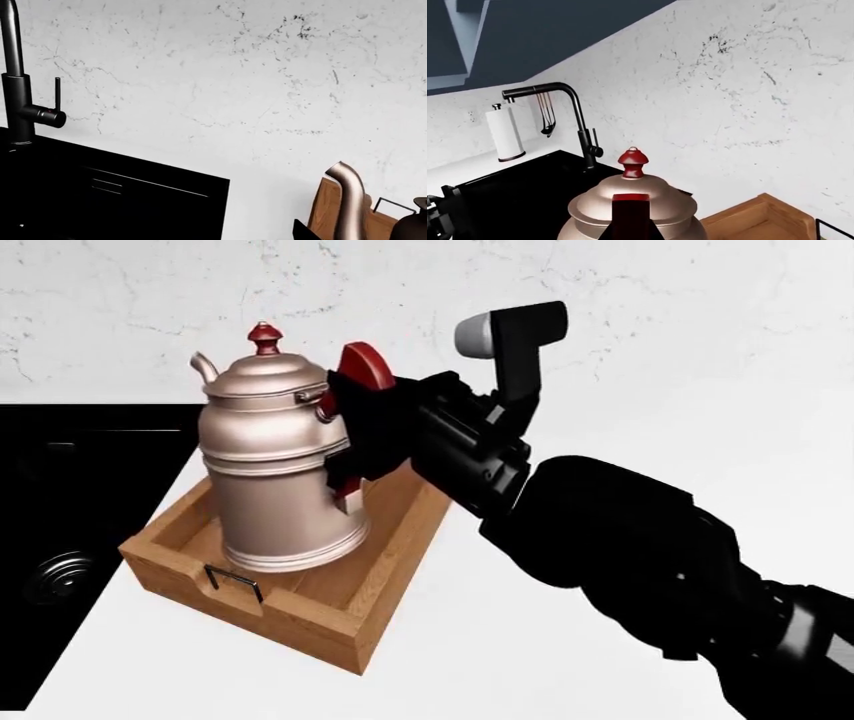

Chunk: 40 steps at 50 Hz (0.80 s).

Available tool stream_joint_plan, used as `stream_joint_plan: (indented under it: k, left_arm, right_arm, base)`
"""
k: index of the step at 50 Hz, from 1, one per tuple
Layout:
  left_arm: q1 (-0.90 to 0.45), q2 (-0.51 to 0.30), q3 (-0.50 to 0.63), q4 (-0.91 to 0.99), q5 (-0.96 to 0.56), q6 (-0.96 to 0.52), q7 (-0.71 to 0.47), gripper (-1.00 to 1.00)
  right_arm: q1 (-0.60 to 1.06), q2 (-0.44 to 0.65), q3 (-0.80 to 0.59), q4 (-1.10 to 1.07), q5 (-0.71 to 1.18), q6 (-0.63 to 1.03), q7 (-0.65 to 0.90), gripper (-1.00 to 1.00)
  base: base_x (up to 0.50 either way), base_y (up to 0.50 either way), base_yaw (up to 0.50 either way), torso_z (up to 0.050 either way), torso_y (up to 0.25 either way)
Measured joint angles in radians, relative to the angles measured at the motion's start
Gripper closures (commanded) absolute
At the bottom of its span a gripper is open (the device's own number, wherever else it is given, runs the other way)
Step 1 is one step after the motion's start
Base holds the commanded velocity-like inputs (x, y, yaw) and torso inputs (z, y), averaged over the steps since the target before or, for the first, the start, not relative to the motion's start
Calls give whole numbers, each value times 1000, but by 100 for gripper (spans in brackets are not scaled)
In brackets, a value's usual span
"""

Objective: Pick the kettle from the counter and place it on the tray. Then pick the mug from the cabinet and place it on the tray. Then close the cabinet doors.

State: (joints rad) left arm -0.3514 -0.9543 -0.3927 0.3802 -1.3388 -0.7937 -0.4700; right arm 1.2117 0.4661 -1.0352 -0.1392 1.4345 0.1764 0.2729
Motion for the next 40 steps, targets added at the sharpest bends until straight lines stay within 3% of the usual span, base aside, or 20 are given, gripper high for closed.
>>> stream_joint_plan:
  k: [19, 20, 40]
  left_arm:
    - [16, 6, -4, -6, 11, 7, 9, -100]
    - [17, 6, -4, -6, 12, 7, 10, -100]
    - [20, 8, -6, -13, 14, 10, 13, -100]
  right_arm:
    - [-41, -15, 16, 43, -38, -42, -58, 100]
    - [-42, -15, 17, 45, -38, -42, -60, -100]
    - [-42, -8, 7, 49, -40, -22, -73, -100]
  base:
    - [0, 0, 0, 0, 1]
    - [0, 0, 0, 0, 0]
    - [0, 0, 0, 0, 0]
